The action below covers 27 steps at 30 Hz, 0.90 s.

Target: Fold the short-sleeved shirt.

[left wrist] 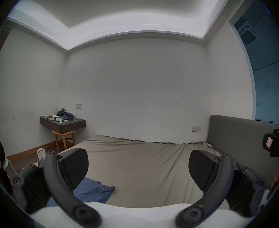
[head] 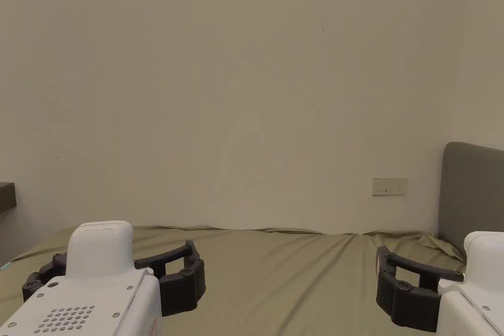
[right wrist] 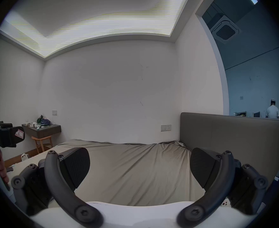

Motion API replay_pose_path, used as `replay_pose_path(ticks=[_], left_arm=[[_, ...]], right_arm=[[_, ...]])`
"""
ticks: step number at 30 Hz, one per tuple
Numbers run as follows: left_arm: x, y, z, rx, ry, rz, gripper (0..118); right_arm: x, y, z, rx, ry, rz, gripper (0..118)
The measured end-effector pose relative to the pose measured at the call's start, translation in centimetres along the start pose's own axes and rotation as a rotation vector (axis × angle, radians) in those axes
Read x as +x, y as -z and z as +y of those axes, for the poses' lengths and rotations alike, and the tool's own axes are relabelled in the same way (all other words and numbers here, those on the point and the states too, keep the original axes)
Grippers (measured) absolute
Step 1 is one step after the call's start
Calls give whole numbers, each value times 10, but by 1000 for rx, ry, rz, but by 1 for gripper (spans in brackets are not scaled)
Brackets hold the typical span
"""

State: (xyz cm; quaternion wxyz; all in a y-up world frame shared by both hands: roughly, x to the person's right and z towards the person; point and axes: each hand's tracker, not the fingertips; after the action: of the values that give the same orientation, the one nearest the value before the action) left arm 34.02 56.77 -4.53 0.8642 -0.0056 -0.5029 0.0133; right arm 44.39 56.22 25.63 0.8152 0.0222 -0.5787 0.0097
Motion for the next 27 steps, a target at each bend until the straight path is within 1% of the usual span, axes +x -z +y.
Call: replay_pose_path(ticks=[4, 7, 11, 17, 22, 27], left_arm=[[1, -1, -1, 4, 0, -3, 118], [2, -2, -2, 6, 12, -9, 118], [4, -3, -2, 12, 16, -11, 118], [4, -3, -2, 22, 5, -22, 118], [11, -8, -3, 73, 92, -5, 118], [11, -8, -2, 79, 69, -18, 118]], right_arm=[[-3, -2, 0, 5, -9, 15, 118], [-7, -2, 0, 12, -15, -4, 118], [-7, -4, 2, 27, -11, 20, 118], [-9, -6, 4, 39, -23, 17, 118], [-10, -5, 4, 35, -32, 16, 118], [-10, -5, 4, 35, -32, 16, 118]])
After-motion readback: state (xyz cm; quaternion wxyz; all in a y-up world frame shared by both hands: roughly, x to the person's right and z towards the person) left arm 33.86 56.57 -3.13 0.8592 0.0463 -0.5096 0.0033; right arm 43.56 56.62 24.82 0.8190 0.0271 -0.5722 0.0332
